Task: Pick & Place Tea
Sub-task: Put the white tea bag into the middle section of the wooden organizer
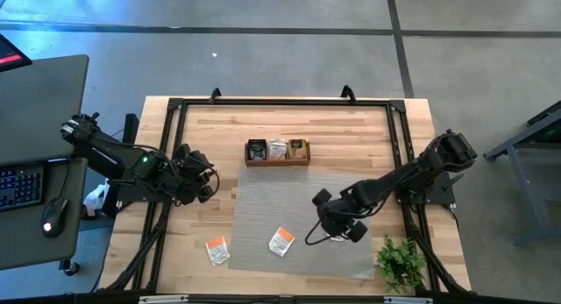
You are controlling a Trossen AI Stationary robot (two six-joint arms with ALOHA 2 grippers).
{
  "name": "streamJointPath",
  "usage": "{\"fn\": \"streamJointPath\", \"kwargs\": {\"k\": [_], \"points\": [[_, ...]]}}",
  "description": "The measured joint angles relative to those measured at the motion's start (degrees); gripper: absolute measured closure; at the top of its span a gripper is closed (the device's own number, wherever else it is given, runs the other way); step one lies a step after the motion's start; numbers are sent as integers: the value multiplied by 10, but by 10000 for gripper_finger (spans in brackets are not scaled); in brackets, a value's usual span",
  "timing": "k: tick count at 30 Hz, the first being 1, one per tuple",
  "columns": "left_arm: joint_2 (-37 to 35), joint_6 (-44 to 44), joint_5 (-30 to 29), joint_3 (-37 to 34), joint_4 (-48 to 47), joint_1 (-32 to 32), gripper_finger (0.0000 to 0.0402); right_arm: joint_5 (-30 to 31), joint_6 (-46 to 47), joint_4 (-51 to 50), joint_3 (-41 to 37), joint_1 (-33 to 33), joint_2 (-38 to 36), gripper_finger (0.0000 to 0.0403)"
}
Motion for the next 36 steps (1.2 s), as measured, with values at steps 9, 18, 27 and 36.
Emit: {"fn": "streamJointPath", "kwargs": {"k": [9,18,27,36], "points": [[0,-16,11,0,-1,0,305,-56,-35,137,-68,-11,10,251],[0,-16,15,0,-4,0,305,-75,-46,259,-147,-16,39,251],[0,-16,15,0,-4,0,305,-128,-62,301,-177,-39,58,323],[0,-16,17,0,-4,0,305,-156,-40,321,-181,-52,60,386]]}}
